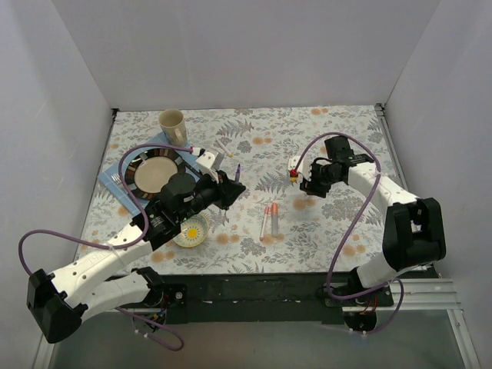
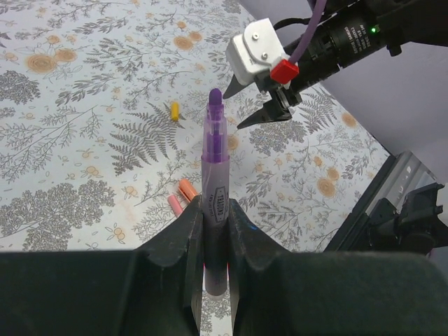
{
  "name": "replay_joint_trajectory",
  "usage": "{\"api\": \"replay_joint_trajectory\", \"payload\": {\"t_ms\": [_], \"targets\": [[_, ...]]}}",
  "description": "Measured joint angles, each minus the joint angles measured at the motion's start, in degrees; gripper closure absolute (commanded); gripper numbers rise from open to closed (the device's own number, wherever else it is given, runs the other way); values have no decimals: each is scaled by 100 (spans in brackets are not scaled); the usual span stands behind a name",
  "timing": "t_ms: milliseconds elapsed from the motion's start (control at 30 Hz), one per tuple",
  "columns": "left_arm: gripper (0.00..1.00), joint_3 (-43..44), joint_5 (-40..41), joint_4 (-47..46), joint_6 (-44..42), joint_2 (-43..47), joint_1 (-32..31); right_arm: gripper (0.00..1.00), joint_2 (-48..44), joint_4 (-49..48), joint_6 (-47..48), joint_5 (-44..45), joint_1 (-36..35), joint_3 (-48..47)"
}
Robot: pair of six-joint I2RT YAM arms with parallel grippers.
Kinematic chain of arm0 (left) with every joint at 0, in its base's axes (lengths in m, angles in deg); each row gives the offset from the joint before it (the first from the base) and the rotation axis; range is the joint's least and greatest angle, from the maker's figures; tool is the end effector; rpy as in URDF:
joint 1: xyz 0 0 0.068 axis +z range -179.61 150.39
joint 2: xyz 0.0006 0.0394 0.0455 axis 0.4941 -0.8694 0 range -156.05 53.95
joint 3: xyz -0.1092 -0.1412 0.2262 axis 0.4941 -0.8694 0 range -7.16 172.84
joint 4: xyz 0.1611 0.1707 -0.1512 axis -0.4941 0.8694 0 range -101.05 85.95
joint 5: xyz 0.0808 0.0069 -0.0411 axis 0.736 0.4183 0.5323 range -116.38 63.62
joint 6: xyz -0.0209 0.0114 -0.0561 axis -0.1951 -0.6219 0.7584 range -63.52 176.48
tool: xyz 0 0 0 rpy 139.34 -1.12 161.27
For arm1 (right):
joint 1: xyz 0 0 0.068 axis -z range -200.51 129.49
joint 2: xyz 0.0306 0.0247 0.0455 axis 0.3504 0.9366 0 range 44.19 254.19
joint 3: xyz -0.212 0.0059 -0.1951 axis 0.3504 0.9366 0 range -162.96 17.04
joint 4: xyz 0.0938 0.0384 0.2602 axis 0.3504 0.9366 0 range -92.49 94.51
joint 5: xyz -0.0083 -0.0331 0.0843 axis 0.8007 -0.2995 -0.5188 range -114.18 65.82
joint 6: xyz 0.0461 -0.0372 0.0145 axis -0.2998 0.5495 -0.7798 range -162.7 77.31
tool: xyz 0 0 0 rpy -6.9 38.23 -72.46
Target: Insert the pens into the pen caps
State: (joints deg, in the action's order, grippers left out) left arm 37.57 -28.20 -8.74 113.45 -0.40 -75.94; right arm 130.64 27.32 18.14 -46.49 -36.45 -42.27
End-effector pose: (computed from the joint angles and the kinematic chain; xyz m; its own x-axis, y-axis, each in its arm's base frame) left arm 0.1675 -0.1775 0.3312 -0.7018 -0.4783 -0.5279 0.2862 0.4892 -0.8239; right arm 0.3108 0.1067 0.2284 0.0030 -0.8393 -0.5436 -0.9245 0.2049 -0.3214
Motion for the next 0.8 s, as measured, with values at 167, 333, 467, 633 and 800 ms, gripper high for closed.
{"api": "replay_joint_trajectory", "payload": {"t_ms": [167,333,467,633,800], "targets": [[100,-2,4,31,-26,13,0,44,553,420,1252,-413,251,-264],[100,-2,17,39,-42,13,0,46,1128,546,1775,-492,319,-485],[100,-2,98,35,-48,37,0,46,1384,614,1958,-444,319,-592],[100,-2,162,28,-66,61,0,47,1475,684,2026,-310,319,-592],[100,-2,208,31,-68,61,0,48,1558,686,2024,-208,319,-581]]}}
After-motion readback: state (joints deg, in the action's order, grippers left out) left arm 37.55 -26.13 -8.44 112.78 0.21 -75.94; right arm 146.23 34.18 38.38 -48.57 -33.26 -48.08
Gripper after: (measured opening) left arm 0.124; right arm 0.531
